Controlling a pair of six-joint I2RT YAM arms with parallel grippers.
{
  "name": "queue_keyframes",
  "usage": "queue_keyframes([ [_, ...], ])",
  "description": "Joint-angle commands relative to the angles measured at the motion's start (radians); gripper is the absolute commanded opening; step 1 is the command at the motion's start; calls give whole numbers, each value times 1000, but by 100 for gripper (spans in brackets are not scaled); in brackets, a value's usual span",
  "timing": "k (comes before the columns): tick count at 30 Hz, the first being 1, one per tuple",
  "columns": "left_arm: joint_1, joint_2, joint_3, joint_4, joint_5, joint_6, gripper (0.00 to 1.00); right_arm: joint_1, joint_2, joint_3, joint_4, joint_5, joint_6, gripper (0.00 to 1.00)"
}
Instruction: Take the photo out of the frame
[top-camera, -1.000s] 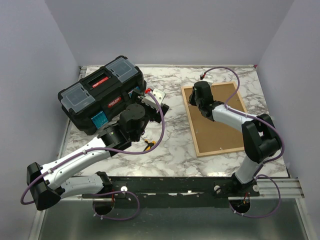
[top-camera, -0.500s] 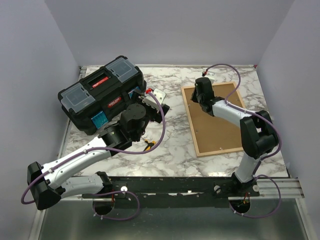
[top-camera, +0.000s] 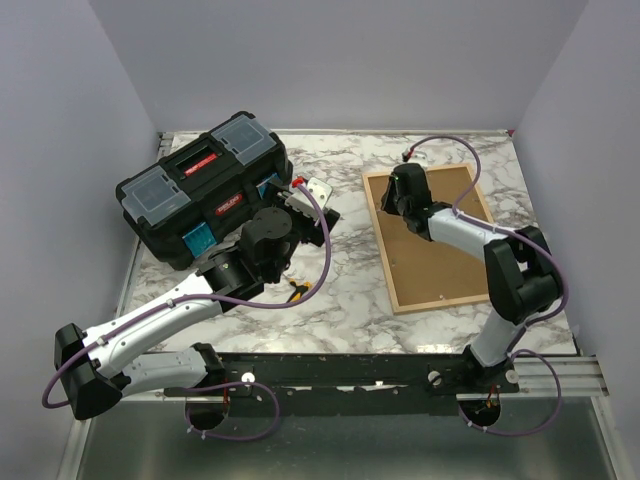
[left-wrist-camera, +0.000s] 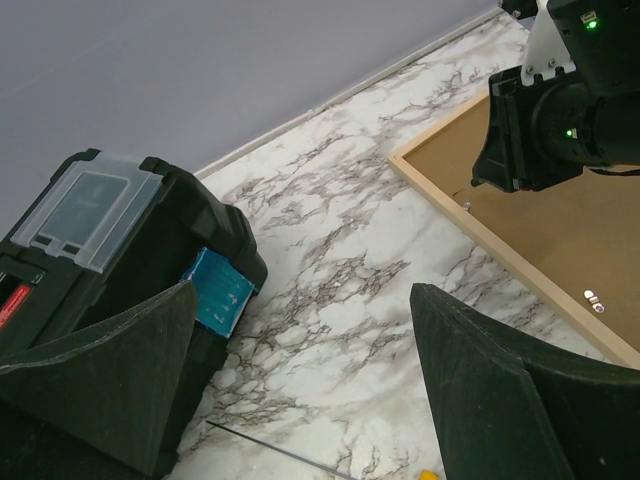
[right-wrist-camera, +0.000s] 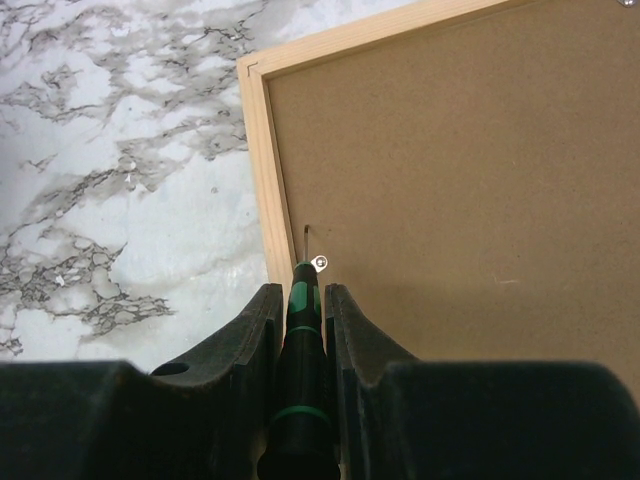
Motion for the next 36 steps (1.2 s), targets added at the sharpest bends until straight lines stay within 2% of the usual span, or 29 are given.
queue_keyframes([
  [1,-9,2,30,3,18,-13,90,0,-50,-50,-61,-36,-22,0],
  [11,-11,7,31,0,25,-16,90,5,-83,-80,-82,-66,-41,0],
  [17,-12,5,31,-3,21,-14,90,3,-70,-55,-110,-99,-69,1],
  [20,-13,7,34,-3,25,-16,90,4,-66,-50,-67,-88,-71,1],
  [27,-14,7,33,-4,17,-10,90,5,7,38,-83,-108,-84,0],
  [36,-14,5,34,-4,24,-10,90,12,-44,33,-235,-97,-95,0],
])
